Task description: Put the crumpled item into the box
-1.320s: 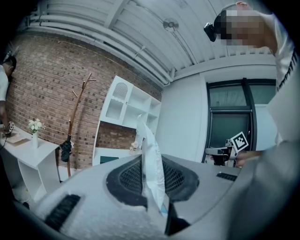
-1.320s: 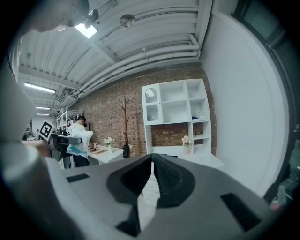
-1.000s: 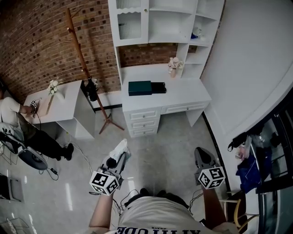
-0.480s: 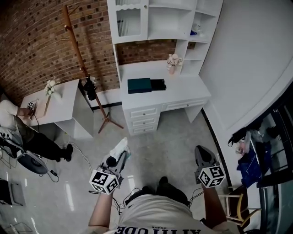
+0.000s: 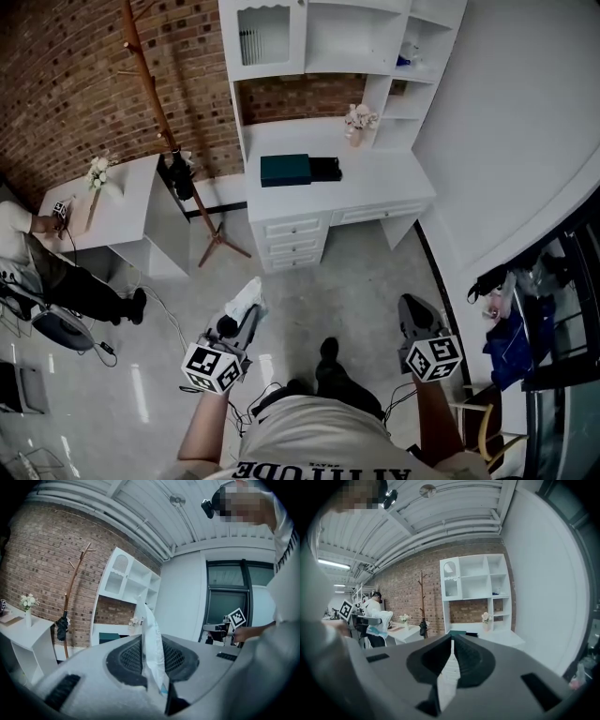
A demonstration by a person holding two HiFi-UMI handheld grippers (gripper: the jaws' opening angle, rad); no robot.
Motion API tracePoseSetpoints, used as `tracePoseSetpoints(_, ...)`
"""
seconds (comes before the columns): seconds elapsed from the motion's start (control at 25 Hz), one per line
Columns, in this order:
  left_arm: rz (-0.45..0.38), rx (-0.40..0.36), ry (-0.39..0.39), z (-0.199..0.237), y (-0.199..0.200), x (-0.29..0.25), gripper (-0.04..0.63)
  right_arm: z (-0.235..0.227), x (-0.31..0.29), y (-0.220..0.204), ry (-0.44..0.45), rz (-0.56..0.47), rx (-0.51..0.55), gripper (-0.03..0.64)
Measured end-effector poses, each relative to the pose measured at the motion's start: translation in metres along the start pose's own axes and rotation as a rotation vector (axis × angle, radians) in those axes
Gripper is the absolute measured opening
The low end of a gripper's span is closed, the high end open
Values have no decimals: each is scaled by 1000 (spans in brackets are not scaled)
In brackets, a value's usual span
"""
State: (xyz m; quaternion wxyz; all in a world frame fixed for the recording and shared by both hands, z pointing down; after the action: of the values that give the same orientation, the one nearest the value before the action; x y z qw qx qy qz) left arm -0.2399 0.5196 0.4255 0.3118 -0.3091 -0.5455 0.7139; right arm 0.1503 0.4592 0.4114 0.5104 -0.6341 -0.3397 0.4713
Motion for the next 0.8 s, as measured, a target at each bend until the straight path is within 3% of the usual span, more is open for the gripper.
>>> tracePoseSetpoints(0.8, 32, 27, 91, 48, 15, -129, 74, -76, -157, 23, 117, 51, 7, 37)
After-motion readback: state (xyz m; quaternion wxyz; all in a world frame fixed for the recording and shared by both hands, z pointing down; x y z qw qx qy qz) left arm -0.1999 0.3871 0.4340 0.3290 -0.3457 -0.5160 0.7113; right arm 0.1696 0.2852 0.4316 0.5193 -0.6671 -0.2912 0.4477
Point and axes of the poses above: the fingertips, and each gripper's own axes: x backward along the fingers, z to its left, y out of its top, the point moved 6 cm from there along x, backward along the fingers, and after that the axes turned 11 degrees about -y, right-handed, at the moved point
